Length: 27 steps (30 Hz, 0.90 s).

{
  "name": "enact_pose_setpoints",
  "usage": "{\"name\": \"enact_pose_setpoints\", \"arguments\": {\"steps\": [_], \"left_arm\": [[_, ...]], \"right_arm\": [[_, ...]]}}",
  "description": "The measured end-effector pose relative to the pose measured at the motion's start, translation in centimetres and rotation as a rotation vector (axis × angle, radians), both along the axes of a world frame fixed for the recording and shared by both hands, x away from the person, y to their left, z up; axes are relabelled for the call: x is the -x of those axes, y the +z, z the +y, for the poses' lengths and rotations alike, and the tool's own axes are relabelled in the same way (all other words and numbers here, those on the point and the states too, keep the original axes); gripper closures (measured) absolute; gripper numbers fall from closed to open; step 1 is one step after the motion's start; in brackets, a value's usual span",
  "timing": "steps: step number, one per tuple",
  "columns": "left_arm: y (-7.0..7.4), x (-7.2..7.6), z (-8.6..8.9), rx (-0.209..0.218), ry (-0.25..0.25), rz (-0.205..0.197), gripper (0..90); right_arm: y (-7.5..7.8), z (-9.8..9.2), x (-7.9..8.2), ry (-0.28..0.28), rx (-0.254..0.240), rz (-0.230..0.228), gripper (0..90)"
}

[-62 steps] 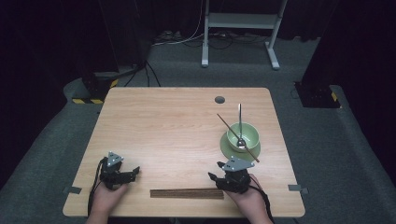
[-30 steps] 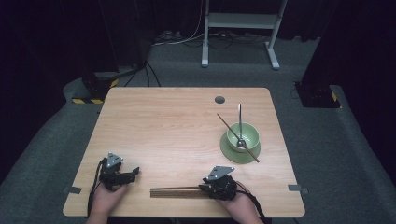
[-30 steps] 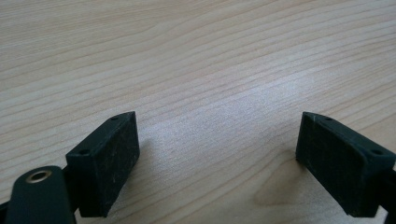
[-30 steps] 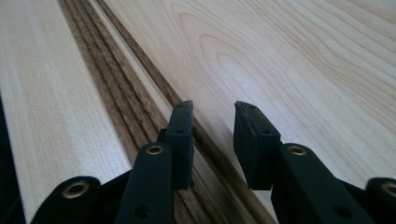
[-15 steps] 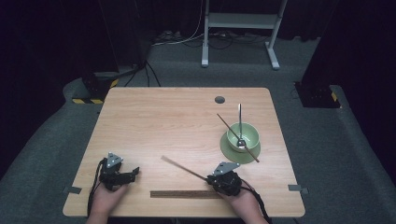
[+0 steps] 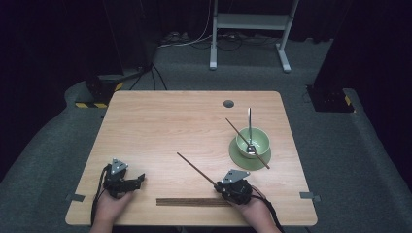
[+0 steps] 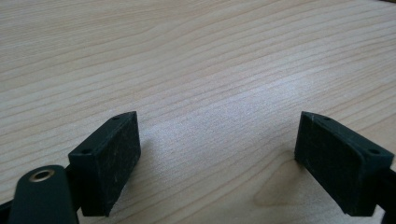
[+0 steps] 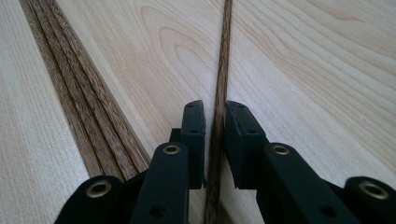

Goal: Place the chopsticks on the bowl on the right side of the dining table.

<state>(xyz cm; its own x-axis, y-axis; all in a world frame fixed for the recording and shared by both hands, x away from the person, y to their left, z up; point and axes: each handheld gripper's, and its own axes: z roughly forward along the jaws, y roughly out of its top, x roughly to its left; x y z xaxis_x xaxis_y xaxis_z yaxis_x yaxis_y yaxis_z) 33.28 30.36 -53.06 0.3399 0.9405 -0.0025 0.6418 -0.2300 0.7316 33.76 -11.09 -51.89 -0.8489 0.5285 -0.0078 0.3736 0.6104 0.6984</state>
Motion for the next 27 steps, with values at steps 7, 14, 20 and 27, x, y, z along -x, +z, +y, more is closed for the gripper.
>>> {"name": "enact_pose_setpoints", "arguments": {"steps": [7,14,20,27], "left_arm": [[0.0,-0.02,0.01,0.001,-0.001,0.0,14.6],[0.0,-0.04,0.02,0.0,-0.001,-0.001,14.9],[0.01,-0.05,0.02,0.001,-0.001,-0.001,15.0],[0.01,-0.06,0.03,0.002,-0.001,-0.001,15.3]], "right_arm": [[-0.11,0.14,0.09,0.0,-0.006,-0.008,74.3],[-0.05,0.03,-0.29,-0.021,-0.008,0.004,83.8],[0.05,0.18,-0.25,-0.023,0.006,-0.001,84.3],[0.39,-0.05,-0.27,-0.036,-0.002,-0.012,84.4]]}}
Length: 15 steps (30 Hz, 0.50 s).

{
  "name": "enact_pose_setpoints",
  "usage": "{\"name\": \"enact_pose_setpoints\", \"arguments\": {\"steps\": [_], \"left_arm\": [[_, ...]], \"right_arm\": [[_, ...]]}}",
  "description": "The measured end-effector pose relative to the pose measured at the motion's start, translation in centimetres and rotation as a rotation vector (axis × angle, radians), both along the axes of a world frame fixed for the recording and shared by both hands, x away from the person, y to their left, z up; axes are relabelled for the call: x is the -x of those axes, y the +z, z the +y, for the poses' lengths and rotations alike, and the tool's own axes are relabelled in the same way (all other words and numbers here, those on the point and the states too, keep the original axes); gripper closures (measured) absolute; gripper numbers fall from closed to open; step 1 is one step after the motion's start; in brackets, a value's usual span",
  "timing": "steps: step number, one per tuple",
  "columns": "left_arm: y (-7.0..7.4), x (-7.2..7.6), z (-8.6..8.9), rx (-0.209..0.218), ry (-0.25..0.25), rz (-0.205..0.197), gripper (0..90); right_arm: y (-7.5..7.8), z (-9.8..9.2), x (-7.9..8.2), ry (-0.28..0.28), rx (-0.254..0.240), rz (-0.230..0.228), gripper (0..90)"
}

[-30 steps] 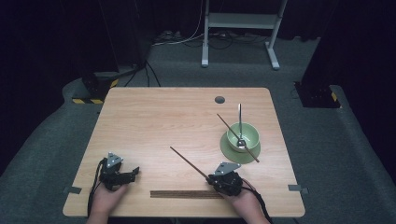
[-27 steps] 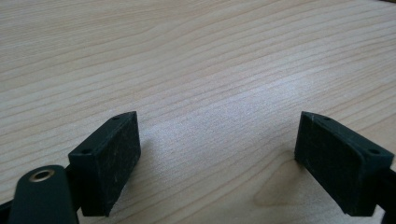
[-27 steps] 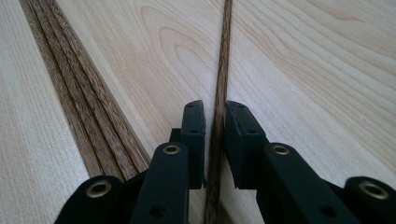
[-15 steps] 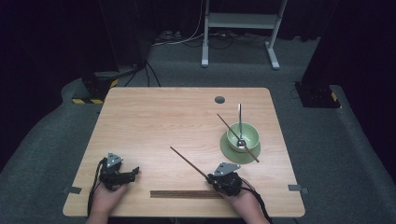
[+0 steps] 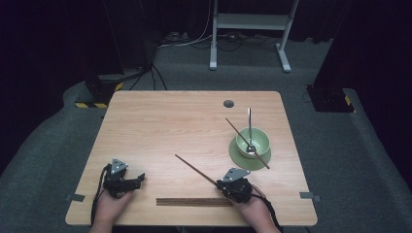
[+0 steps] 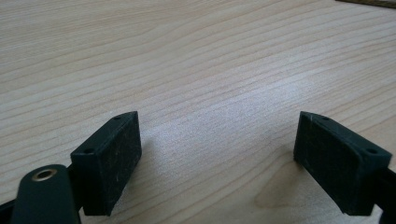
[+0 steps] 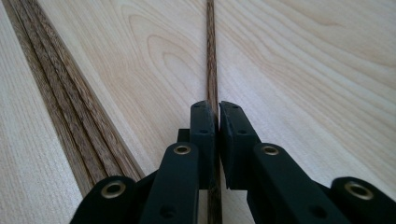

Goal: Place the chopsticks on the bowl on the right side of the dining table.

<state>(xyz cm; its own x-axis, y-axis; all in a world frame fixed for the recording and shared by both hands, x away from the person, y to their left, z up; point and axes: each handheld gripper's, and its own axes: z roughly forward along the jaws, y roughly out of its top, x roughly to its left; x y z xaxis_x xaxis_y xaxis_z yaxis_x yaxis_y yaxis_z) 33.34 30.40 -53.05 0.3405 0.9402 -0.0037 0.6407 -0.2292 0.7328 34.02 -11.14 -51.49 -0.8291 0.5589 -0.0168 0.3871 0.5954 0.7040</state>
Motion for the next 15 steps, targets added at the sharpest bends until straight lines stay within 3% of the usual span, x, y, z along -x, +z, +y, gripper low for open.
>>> {"name": "enact_pose_setpoints", "arguments": {"steps": [5,15], "left_arm": [[0.0,0.0,0.01,0.0,0.0,0.0,15.4],[0.0,0.0,0.0,0.0,0.0,0.0,15.6]], "right_arm": [[0.7,-0.39,0.17,-0.016,-0.018,-0.032,84.5],[0.98,-0.46,0.26,-0.022,-0.027,-0.049,84.5]]}}
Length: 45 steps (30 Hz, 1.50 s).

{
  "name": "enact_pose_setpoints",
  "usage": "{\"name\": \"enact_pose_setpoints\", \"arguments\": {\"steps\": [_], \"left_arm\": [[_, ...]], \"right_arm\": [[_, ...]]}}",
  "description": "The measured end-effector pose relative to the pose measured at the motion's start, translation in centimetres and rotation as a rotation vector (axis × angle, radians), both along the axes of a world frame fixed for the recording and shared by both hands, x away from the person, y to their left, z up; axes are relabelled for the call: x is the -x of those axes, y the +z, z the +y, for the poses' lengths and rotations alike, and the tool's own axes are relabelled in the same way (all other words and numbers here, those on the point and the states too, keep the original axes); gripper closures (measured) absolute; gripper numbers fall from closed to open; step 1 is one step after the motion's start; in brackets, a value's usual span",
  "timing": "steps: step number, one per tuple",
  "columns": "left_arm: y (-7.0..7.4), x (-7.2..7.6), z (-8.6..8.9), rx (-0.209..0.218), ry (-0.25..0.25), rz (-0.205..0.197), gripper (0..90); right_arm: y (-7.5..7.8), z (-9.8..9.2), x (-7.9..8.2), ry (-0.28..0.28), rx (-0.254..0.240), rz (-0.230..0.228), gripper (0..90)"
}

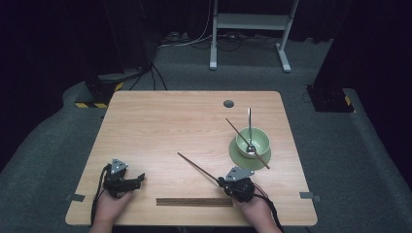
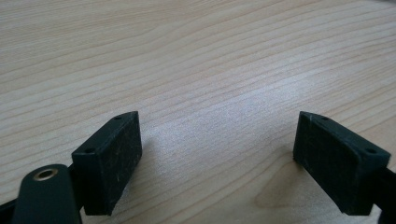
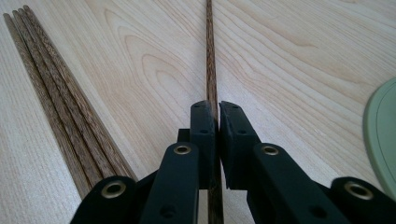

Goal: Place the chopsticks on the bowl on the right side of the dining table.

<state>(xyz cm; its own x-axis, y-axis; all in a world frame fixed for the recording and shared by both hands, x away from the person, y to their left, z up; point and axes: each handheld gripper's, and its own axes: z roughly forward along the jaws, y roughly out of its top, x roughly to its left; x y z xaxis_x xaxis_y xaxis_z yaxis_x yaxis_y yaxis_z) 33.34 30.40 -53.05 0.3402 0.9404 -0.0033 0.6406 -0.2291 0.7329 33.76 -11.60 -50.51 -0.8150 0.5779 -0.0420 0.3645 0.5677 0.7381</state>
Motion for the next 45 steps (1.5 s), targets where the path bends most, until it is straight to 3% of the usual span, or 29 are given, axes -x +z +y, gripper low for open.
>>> {"name": "enact_pose_setpoints", "arguments": {"steps": [17,45], "left_arm": [[0.0,0.0,0.0,0.0,0.0,-0.001,16.2],[0.0,0.0,0.0,0.0,-0.001,-0.003,16.8]], "right_arm": [[2.0,-1.7,0.2,-0.046,-0.079,-0.063,84.5],[4.3,-7.5,-1.1,-0.243,-0.146,-0.136,84.6]]}}
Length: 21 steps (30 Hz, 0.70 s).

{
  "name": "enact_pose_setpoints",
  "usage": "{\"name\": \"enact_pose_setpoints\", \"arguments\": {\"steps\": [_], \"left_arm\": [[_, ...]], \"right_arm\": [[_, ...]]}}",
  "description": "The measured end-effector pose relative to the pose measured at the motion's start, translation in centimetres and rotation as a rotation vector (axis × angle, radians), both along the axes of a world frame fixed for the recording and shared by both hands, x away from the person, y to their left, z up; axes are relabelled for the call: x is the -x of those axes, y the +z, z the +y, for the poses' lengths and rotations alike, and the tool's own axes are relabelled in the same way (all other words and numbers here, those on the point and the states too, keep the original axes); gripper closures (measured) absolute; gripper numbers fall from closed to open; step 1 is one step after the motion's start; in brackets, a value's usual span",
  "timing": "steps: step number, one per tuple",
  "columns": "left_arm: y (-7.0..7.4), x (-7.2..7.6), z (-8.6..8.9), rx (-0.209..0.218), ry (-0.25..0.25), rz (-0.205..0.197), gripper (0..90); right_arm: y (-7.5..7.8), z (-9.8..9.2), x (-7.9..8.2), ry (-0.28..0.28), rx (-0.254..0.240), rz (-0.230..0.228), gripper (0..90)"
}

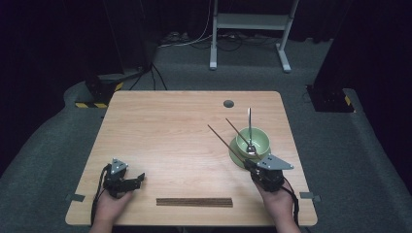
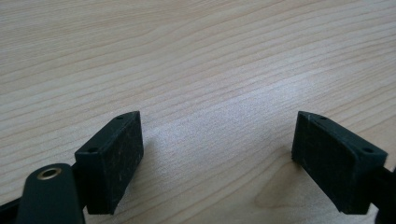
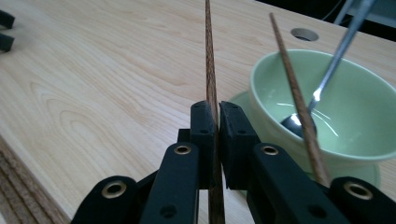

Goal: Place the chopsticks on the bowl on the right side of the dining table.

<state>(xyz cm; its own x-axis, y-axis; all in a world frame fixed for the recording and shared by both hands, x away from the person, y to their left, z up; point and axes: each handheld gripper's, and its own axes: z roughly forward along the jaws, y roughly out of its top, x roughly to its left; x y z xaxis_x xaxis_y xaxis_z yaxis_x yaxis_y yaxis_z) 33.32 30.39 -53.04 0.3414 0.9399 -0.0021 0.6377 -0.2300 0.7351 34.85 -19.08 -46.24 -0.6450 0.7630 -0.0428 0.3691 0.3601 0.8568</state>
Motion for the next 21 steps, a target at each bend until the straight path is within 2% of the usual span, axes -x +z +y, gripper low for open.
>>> {"name": "enact_pose_setpoints", "arguments": {"steps": [12,21], "left_arm": [[0.0,0.0,0.0,0.001,-0.001,0.0,16.9],[0.0,0.0,0.0,0.001,-0.001,0.0,17.1]], "right_arm": [[-0.2,-1.8,-0.6,-0.076,-0.002,0.007,84.7],[-0.5,-2.3,-0.9,-0.11,0.009,0.01,84.6]]}}
